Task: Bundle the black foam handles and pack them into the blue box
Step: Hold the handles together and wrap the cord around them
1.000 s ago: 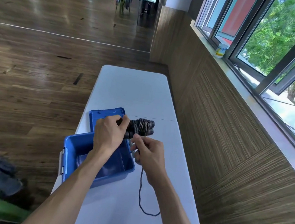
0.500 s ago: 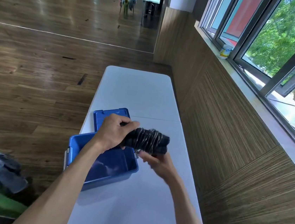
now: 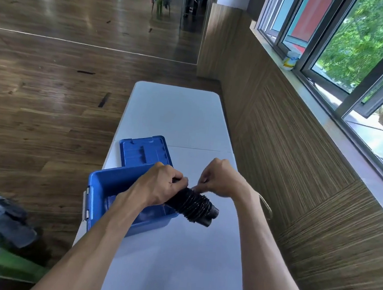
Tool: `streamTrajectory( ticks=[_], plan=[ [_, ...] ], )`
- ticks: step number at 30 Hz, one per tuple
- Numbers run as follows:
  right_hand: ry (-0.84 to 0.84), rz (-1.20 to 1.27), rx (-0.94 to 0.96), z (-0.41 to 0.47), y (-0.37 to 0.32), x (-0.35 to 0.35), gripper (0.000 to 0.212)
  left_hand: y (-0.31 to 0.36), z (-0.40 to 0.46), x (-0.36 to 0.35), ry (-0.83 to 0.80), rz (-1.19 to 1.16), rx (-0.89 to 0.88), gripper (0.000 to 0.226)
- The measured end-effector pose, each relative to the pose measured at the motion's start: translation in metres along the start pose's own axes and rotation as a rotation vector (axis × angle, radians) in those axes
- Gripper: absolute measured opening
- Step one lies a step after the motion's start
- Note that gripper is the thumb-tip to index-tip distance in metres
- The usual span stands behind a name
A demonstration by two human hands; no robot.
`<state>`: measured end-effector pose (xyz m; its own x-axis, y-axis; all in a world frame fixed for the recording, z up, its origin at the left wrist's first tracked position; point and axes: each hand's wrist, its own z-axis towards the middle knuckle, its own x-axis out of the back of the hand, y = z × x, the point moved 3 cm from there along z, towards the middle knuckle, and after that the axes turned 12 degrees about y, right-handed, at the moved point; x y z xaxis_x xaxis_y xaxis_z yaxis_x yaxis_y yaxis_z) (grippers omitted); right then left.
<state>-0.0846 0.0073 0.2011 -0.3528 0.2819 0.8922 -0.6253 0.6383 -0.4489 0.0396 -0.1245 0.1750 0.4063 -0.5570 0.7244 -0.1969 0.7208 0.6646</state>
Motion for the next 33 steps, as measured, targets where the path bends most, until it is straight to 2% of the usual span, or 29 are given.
streamTrajectory(
  ticks=[2,5,9,10,12,14,19,22,26,33],
  plan=[
    [0.001,-0.056,0.006,-0.002,-0.004,-0.001,0.019,0.000,-0.001,-0.003,0.018,0.064,-0.018,0.047],
    [-0.053,-0.072,0.023,-0.004,-0.015,0.000,0.006,-0.001,-0.003,-0.009,0.029,0.172,-0.062,0.045],
    [0.112,-0.068,-0.041,-0.005,-0.026,-0.011,0.004,-0.003,-0.002,-0.012,0.092,0.259,-0.046,0.037],
    [0.156,-0.065,-0.054,-0.007,-0.030,-0.016,0.006,-0.004,-0.001,-0.011,0.119,0.275,-0.028,0.039],
    [0.209,-0.042,-0.070,-0.012,-0.038,-0.029,0.027,-0.005,0.000,-0.007,0.164,0.304,0.014,0.041],
    [0.275,0.050,-0.115,-0.018,-0.043,-0.039,0.031,-0.008,0.002,-0.002,0.211,0.277,0.087,0.044],
    [0.351,0.510,-0.258,-0.033,-0.050,-0.055,0.027,-0.014,0.005,0.010,0.347,0.186,0.227,0.051],
    [0.336,0.699,-0.262,-0.044,-0.051,-0.060,0.032,-0.017,0.004,0.014,0.393,0.126,0.294,0.056],
    [0.229,0.865,-0.210,-0.055,-0.049,-0.080,0.034,-0.022,0.007,0.021,0.465,-0.001,0.378,0.059],
    [0.023,1.051,-0.197,-0.062,-0.040,-0.097,0.044,-0.016,0.008,0.024,0.439,-0.217,0.448,0.051]
  ],
)
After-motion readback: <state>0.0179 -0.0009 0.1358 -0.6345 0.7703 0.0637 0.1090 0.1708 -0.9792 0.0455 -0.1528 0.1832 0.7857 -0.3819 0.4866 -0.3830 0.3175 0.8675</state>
